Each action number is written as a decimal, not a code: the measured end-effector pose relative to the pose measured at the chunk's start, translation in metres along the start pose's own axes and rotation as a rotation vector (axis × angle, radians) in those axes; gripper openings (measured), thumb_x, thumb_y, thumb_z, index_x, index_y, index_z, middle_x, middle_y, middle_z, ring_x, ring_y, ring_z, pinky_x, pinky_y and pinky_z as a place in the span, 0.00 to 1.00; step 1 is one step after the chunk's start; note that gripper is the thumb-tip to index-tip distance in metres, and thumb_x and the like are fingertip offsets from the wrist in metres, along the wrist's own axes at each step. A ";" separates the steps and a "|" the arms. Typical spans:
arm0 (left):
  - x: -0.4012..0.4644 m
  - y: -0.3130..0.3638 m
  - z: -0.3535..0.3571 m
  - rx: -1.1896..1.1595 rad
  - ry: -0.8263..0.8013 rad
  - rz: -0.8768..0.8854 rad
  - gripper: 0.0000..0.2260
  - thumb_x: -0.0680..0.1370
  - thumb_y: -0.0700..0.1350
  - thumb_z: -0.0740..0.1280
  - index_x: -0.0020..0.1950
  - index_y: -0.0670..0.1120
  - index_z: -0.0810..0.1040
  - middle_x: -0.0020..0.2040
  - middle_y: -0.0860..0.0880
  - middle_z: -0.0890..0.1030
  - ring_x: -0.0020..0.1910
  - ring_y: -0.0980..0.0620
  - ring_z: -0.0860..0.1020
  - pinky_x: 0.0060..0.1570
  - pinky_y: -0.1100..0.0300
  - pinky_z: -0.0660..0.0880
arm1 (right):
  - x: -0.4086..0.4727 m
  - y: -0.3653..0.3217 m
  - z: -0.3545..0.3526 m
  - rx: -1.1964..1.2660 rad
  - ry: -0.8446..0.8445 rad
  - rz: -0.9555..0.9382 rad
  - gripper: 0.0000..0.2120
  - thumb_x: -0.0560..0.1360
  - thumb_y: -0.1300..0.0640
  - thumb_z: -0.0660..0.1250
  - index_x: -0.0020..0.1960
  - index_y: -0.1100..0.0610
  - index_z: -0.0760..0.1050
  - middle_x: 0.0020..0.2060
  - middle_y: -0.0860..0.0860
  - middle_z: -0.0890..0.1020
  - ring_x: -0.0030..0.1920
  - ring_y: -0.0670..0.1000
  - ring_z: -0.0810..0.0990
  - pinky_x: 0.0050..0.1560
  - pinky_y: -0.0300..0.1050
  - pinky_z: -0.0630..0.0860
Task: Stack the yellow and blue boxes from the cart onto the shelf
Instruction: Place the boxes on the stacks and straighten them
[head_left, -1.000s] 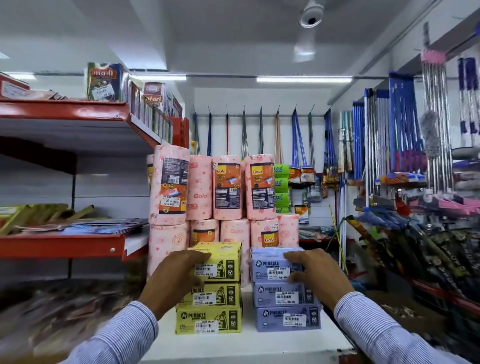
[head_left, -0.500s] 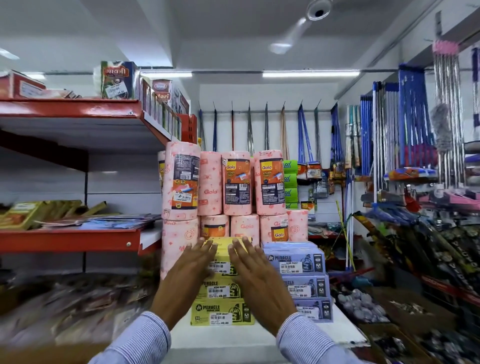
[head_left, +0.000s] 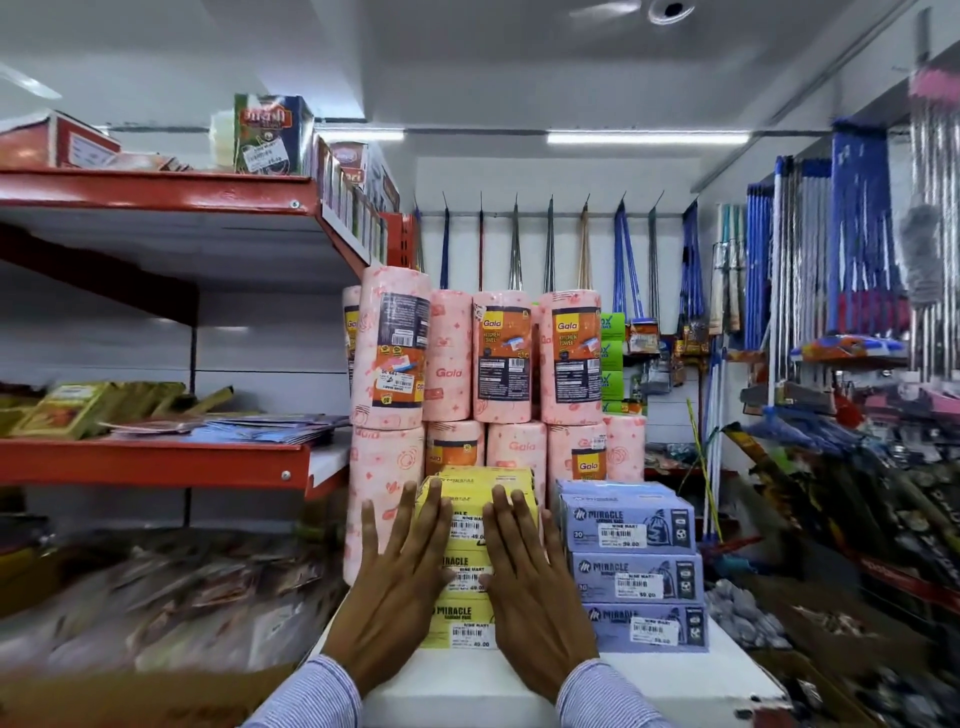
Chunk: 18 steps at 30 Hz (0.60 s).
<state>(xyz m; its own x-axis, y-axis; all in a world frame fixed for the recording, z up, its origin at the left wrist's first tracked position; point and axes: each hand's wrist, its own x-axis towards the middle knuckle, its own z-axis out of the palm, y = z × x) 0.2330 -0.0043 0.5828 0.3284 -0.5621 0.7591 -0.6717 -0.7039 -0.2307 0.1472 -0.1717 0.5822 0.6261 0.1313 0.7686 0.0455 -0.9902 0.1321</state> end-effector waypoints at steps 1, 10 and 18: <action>0.000 -0.001 0.000 -0.001 -0.002 0.001 0.31 0.81 0.52 0.56 0.79 0.44 0.46 0.81 0.43 0.45 0.79 0.39 0.45 0.72 0.31 0.44 | 0.001 0.000 0.000 0.003 0.001 -0.003 0.33 0.80 0.53 0.55 0.77 0.57 0.40 0.78 0.53 0.43 0.77 0.55 0.40 0.72 0.58 0.45; 0.000 0.016 -0.010 -0.002 0.013 0.011 0.31 0.81 0.51 0.55 0.79 0.43 0.46 0.81 0.43 0.46 0.79 0.42 0.45 0.71 0.30 0.44 | -0.012 0.012 -0.016 0.014 0.051 -0.008 0.32 0.79 0.54 0.56 0.77 0.59 0.44 0.78 0.55 0.46 0.77 0.56 0.43 0.72 0.60 0.47; 0.036 0.098 -0.009 -0.118 0.050 0.122 0.32 0.80 0.46 0.59 0.79 0.41 0.47 0.81 0.42 0.46 0.79 0.44 0.43 0.74 0.41 0.46 | -0.054 0.087 -0.050 -0.016 0.100 0.105 0.31 0.79 0.55 0.56 0.77 0.59 0.44 0.78 0.56 0.47 0.77 0.56 0.45 0.73 0.60 0.49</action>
<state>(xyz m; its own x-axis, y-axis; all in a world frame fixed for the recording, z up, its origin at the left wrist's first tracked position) 0.1733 -0.0897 0.5934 0.2082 -0.6162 0.7596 -0.7791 -0.5740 -0.2520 0.0784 -0.2621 0.5838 0.5457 0.0323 0.8374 -0.0289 -0.9979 0.0573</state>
